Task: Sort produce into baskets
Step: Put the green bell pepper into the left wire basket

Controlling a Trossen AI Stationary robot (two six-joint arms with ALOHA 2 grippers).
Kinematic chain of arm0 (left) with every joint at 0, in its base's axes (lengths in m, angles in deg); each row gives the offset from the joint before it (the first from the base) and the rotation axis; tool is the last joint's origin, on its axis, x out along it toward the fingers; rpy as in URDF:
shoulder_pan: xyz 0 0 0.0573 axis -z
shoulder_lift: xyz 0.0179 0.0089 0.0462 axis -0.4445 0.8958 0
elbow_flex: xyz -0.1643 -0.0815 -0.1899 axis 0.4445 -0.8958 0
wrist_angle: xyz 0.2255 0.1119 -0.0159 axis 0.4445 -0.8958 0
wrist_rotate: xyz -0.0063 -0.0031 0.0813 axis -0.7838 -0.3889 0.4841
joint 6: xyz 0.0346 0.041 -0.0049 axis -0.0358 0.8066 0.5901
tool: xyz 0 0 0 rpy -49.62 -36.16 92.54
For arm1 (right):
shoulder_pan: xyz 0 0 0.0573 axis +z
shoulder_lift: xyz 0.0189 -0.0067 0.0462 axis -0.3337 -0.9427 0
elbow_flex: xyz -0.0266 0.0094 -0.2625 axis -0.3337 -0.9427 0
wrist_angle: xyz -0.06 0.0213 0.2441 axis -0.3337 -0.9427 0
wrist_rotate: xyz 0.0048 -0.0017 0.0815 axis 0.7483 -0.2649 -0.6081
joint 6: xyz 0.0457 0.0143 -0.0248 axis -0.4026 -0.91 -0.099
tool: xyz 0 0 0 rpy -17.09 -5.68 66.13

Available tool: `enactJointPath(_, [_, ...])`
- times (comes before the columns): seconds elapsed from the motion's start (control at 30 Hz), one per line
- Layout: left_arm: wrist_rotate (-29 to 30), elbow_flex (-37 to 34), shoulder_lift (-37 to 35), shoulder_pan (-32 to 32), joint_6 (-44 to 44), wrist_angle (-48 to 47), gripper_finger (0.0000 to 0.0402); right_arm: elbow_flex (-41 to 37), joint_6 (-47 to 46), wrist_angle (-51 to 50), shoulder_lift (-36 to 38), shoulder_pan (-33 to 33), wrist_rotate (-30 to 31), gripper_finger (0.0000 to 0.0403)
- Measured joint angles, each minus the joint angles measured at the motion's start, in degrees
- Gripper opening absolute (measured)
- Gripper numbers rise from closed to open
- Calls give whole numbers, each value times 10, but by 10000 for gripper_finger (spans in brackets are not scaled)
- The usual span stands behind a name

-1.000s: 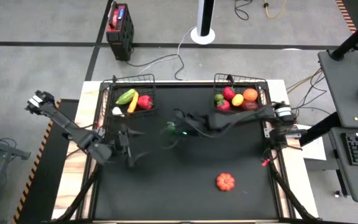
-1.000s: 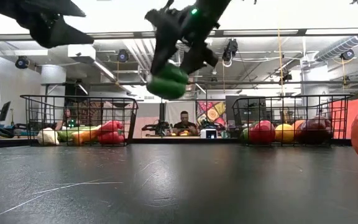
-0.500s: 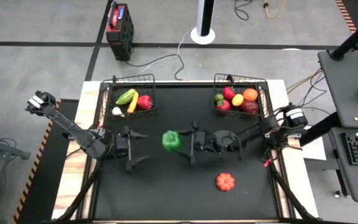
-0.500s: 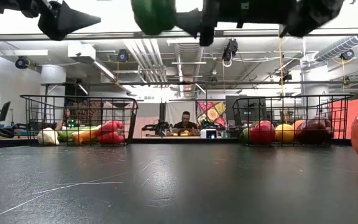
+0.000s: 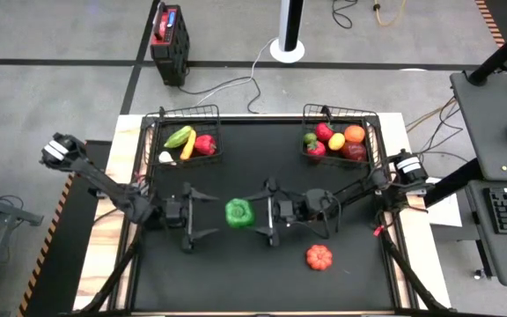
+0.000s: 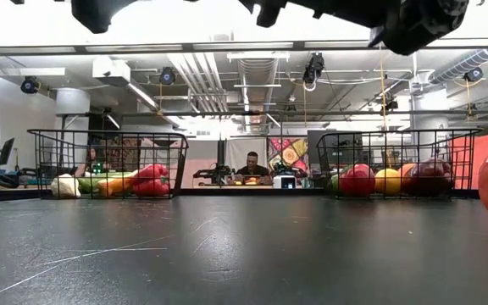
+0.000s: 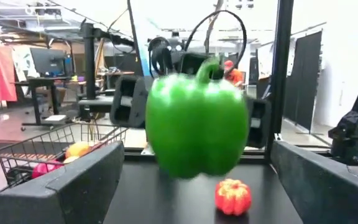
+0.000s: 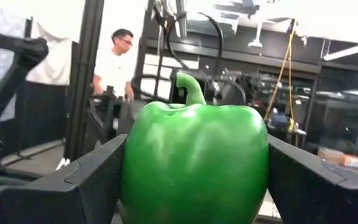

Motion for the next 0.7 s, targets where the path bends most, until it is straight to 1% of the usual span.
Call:
enactJointPath(0.13, [-7, 11, 23, -17, -1, 11, 389, 11, 2, -1, 2, 1, -22, 324])
enactJointPath(0.17, [-17, 15, 30, -22, -2, 12, 389, 14, 2, -1, 2, 1, -26, 324])
enactJointPath(0.27, [-76, 33, 56, -36, -2, 10, 389, 19, 10, -4, 2, 2, -30, 324])
enactJointPath(0.3, [-84, 41, 65, -40, -2, 10, 389, 20, 12, -6, 2, 2, -30, 324])
enactJointPath(0.5, [-83, 88, 114, -51, 26, 9, 389, 26, 11, -25, 2, 2, -34, 324])
enactJointPath(0.63, [-85, 107, 127, -52, 48, 10, 387, 25, 10, -26, 2, 5, -33, 324])
enactJointPath(0.7, [-85, 109, 128, -52, 50, 11, 377, 25, 13, -27, 2, 8, -32, 324])
